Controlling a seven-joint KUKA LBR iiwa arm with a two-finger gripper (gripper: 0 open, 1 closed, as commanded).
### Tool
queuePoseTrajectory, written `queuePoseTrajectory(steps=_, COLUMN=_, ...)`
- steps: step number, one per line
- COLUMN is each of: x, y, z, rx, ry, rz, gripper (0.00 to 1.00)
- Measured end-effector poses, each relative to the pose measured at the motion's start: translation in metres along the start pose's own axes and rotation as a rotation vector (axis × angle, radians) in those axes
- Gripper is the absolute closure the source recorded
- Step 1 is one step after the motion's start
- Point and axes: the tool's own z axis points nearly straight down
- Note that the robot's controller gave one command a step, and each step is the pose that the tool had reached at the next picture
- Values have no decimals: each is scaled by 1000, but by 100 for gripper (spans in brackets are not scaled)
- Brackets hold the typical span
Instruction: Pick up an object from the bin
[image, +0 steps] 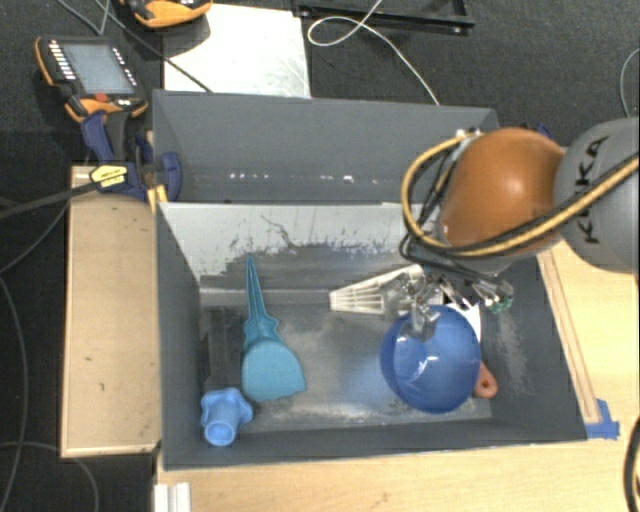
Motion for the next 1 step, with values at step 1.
queuePoseTrajectory(steps=1, x=-14, y=-3, z=-71, rx=14, ry=-22, rz=3, gripper=100)
